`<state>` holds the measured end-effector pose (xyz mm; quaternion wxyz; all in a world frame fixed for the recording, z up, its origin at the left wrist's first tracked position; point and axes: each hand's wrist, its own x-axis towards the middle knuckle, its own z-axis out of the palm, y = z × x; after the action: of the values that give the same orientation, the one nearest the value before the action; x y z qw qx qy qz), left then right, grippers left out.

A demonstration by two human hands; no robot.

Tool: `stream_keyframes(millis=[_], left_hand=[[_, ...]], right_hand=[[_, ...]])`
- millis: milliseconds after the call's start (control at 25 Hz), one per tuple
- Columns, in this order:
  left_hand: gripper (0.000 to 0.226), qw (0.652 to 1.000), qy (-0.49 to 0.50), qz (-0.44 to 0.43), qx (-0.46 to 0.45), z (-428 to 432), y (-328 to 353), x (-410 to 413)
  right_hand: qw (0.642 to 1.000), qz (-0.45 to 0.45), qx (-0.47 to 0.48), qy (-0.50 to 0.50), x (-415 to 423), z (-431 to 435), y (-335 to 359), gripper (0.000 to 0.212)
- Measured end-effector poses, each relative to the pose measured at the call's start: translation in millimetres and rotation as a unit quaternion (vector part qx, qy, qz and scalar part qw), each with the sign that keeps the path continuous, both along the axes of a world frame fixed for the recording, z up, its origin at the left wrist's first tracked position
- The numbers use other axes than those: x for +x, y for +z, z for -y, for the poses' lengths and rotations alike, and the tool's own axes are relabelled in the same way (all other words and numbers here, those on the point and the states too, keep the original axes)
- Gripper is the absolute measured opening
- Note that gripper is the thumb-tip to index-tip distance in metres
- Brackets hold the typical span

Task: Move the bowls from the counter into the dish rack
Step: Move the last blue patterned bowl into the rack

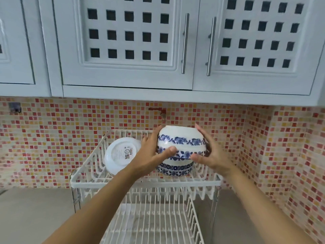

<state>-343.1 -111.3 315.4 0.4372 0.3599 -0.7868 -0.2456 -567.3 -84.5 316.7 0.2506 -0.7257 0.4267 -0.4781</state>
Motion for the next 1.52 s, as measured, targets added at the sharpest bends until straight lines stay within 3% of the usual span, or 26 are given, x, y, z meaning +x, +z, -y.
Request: stream_keyframes(millis=[120, 280, 560, 1120, 1360, 1520], left_hand=[[0.087, 1.0, -0.016, 0.019, 0.009, 2, -6, -4], [0.116, 0.989, 0.025, 0.142, -0.036, 10, -12, -6], [0.125, 0.972, 0.053, 0.213, -0.082, 12, -20, -11], [0.123, 0.959, 0.082, 0.253, -0.095, 19, -28, -10], [0.113, 0.955, 0.084, 0.275, -0.072, 15, -25, -12], [0.106, 0.957, 0.078, 0.275, -0.039, 5, -12, -6]], right_hand=[[0.997, -0.076, -0.005, -0.025, -9, 9, -3, 0.123], [0.973, -0.224, 0.001, -0.052, -9, 15, -2, 0.136], [0.926, -0.37, -0.005, -0.07, -2, 27, -12, 0.142], [0.911, -0.398, -0.057, -0.087, 1, 30, -19, 0.134], [0.909, -0.405, -0.045, -0.091, -1, 32, -19, 0.132], [0.924, -0.375, 0.014, -0.068, -3, 20, -8, 0.125]])
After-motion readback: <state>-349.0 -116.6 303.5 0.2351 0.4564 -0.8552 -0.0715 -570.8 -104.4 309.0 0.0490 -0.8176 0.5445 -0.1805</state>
